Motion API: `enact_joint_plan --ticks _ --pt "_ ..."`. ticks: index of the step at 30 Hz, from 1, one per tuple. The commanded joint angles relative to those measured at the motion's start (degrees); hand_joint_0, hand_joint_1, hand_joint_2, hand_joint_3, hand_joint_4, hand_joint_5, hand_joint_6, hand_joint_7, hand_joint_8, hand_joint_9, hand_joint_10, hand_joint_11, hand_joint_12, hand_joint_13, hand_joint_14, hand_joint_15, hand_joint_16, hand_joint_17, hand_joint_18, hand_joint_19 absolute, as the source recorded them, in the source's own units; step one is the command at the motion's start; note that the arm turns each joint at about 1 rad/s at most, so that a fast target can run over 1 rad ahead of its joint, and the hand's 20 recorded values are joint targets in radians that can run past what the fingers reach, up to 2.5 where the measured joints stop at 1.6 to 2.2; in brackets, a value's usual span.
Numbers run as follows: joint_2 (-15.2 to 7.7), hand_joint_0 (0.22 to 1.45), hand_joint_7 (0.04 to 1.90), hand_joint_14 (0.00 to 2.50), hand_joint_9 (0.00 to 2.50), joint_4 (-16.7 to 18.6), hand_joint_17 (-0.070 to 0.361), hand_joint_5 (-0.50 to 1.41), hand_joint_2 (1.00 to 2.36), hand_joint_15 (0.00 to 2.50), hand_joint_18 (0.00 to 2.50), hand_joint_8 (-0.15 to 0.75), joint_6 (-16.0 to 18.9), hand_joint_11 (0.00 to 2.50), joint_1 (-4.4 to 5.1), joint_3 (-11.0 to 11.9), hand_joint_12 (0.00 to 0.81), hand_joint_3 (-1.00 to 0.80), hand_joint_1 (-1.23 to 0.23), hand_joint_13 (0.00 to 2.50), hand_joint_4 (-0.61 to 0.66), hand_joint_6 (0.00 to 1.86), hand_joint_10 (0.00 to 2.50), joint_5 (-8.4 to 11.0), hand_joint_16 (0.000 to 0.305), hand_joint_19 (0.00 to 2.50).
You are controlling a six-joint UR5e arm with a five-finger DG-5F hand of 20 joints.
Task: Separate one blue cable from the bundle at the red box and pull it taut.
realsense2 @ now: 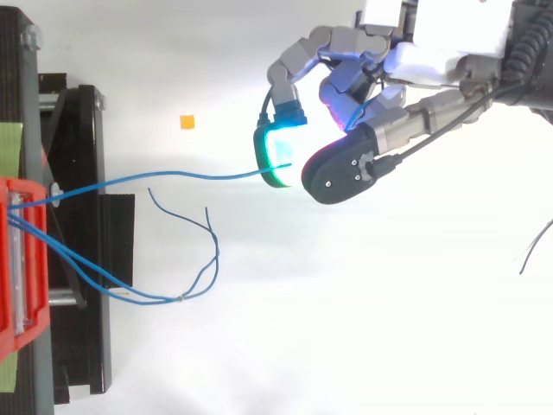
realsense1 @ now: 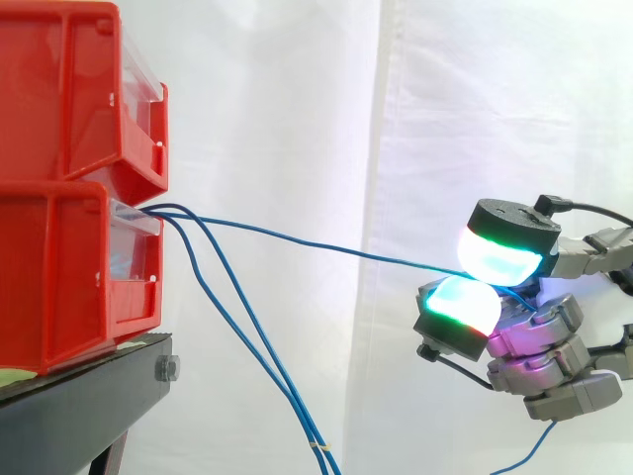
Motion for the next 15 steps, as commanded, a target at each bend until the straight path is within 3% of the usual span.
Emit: enact_joint_plan --ticks 1,15 --pt "0.0 0.64 1.2 2.5 0.87 0.0 0.078 -0.12 1.02 1.56 1.25 0.294 0.0 1.6 0.0 0.0 0.367 -0.23 -0.76 0.59 -0.06 0.89 1.9 0.0 0.035 2.05" --pt "0.0 0.64 1.21 2.5 0.88 0.0 0.078 -0.12 1.01 1.57 1.24 0.289 0.0 1.64 0.0 0.0 0.364 -0.23 -0.75 0.59 -0.06 0.89 1.87 0.0 0.035 2.03"
